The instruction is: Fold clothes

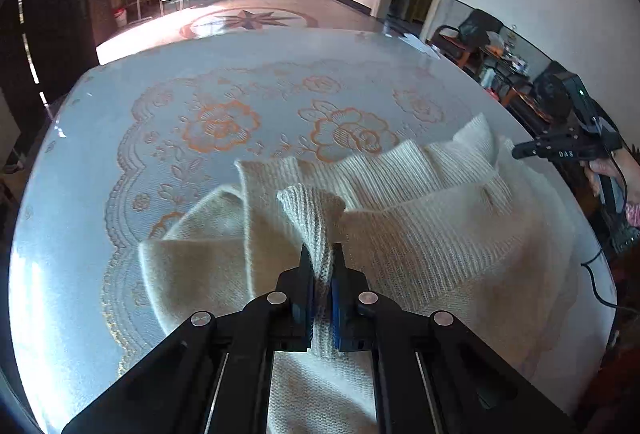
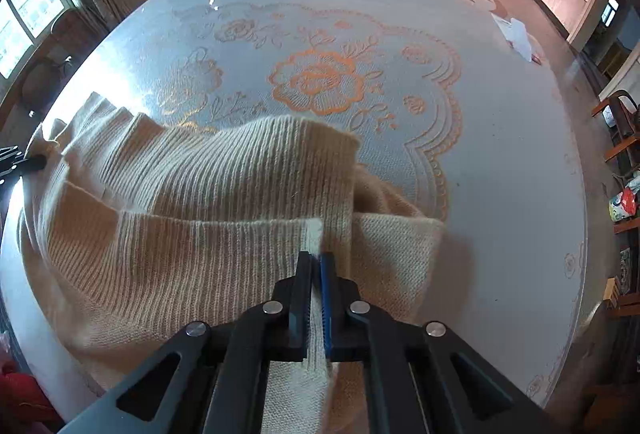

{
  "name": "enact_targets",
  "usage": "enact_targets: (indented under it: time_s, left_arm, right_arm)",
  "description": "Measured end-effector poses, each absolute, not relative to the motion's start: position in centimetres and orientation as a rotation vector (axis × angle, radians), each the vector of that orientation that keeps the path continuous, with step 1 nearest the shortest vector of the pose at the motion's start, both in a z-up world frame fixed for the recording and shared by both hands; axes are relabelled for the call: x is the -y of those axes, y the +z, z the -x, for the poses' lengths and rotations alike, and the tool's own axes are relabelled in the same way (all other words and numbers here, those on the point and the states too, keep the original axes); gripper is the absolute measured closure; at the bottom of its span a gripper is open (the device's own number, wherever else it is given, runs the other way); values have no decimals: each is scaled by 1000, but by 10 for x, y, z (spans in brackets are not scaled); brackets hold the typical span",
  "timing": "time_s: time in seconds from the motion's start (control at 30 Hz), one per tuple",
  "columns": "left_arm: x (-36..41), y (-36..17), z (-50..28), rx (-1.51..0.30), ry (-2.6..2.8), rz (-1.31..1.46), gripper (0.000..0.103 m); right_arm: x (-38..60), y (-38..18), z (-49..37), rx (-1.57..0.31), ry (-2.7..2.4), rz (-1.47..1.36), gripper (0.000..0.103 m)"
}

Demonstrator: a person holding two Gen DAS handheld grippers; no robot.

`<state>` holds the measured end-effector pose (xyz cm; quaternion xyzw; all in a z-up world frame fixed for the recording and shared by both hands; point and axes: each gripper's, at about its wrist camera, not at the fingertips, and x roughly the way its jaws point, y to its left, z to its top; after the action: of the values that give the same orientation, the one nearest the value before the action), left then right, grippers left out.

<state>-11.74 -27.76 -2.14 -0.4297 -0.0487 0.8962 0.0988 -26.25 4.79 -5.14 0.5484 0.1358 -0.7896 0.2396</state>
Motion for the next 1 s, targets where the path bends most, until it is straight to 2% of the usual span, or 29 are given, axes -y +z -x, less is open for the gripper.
enact_targets:
  time_s: [0.1,0.23,0.3,0.33,0.37,0.4,0.47,0.5,0.67,0.77,0.9,1.0]
  left_arm:
    - [291,-17,114,157,2751,1247,96]
    - [290,-49,125,93,2741,1452,88]
    - [287,-67,131,68,2720,1566,70]
    - [289,-71,130,92,2712,1595,68]
    - [291,-68,126,121,2727,1568,68]
    - [297,-61,120,165,2771,1524,63]
    - [309,-47,108,255,2861,1435,55]
    - [319,-39,100,323,2943,1412,50]
    - [343,-15,63,715,3108,1202,48]
    - [301,-17,66,598,3007,1196,47]
    - [229,-49,83,329,2890,1315,47]
    - [209,-73,80,192,2902,1340,46]
  right_arm:
    - [-60,-44,267,-324,-2233,-1481,101]
    - [-69,-55,280,-302,-2296,-1528,101]
    - [-72,-59,280,-237,-2289,-1535,101]
    - [-74,-56,276,-181,-2287,-1505,99]
    - [-76,-51,270,-136,-2295,-1466,98]
    - [-77,-43,263,-104,-2315,-1419,98]
    - [-76,-29,248,-57,-2343,-1332,89]
    - [-73,-23,241,-45,-2340,-1302,80]
    - [-34,-16,201,-171,-2259,-1193,79]
    - [0,-19,175,-211,-2178,-1118,79]
    - [38,-36,155,-320,-2129,-1088,79]
    - [63,-53,146,-409,-2102,-1085,80]
